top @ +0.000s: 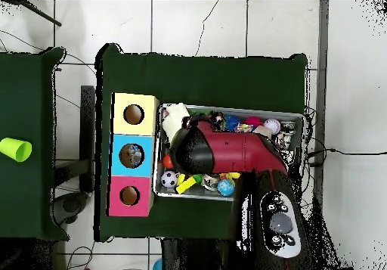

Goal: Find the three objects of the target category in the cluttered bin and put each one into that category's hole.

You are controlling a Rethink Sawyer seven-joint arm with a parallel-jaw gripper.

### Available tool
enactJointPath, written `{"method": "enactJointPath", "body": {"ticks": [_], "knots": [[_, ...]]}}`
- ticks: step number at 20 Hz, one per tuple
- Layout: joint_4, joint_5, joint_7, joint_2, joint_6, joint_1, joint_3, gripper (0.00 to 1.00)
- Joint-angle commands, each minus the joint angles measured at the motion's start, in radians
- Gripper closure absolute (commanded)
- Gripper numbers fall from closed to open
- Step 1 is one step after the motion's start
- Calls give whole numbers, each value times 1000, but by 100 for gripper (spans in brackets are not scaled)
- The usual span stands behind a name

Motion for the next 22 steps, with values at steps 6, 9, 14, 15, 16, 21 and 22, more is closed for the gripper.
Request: {"method": "enactJointPath", "body": {"ticks": [6,9,14,15,16,21,22], "knots": [[15,19,176,99,-102,-33,-6,0],[24,26,190,108,-108,-17,-26,0],[56,37,214,109,-117,6,-44,0],[63,39,215,106,-116,7,-43,0],[67,42,213,99,-108,8,-42,0],[89,58,210,77,-95,11,-38,0],[89,62,208,77,-92,9,-37,0]]}}
